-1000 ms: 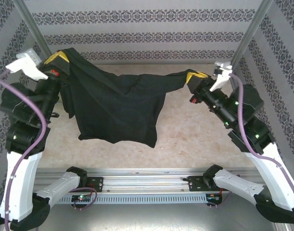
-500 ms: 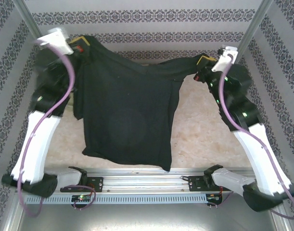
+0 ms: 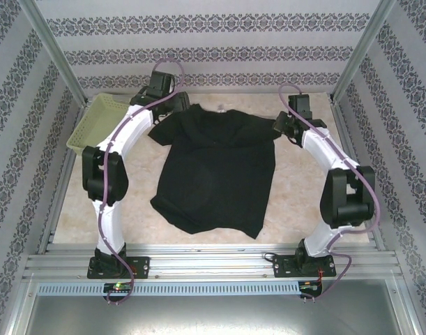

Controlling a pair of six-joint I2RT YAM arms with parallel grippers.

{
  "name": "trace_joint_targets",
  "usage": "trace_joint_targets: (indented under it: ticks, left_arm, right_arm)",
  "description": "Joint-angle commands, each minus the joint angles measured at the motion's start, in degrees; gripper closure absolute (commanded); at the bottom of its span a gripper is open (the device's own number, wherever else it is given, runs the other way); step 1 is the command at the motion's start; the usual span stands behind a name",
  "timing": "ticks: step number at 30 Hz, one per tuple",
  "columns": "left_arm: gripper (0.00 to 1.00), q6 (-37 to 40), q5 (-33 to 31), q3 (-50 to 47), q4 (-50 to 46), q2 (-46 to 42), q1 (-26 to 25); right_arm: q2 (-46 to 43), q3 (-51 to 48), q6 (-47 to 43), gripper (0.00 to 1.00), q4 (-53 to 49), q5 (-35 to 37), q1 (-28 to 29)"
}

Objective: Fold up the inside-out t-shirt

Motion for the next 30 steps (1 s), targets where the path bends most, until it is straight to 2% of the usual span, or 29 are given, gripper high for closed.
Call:
trace_joint_targets:
  ticks: [1, 4, 9, 14, 19, 21, 24, 29, 30]
  left_arm:
    - [0.20, -0.4, -1.6, 3.1, -7.7, 0.3, 2.2]
    - [0.20, -1.2, -3.2, 5.8, -10.1, 4.0, 3.4]
    - [0.19, -1.6, -9.4, 18.7, -20.1, 14.9, 3.8]
    - [0.19, -3.5, -10.1, 27.1, -25.2, 24.0, 4.7]
    - [0.26, -3.8, -8.6, 28.9, -24.5, 28.4, 4.8]
    - [0.34, -3.7, -8.5, 29.9, -24.9, 30.1, 5.0]
    - [0.51, -3.5, -8.5, 30.5, -25.2, 32.0, 5.7]
    - [0.96, -3.3, -11.4, 29.4, -25.7, 30.9, 6.7]
    - [1.00, -3.3, -12.0, 28.6, -25.6, 29.8, 6.7]
  right_arm:
    - [2.7, 4.5, 2.0, 1.00, -0.4, -3.2, -1.7]
    - [4.8, 5.3, 2.3, 1.00, -0.2, -4.6, -1.8]
    - [6.0, 5.8, 2.3, 1.00, 0.1, -4.5, -1.9]
    - [6.5, 6.2, 1.8, 1.00, -0.3, -4.2, -1.9]
    - [6.1, 6.3, 1.3, 1.00, -0.4, -4.0, -2.0]
    - [6.0, 6.4, 1.2, 1.00, -0.7, -3.8, -2.3]
    - [5.7, 6.3, 1.0, 1.00, -1.1, -3.5, -3.3]
    - [6.0, 7.5, 0.4, 1.00, -2.1, -3.3, -4.8]
    - [6.0, 8.1, 0.1, 1.00, -2.5, -3.1, -4.9]
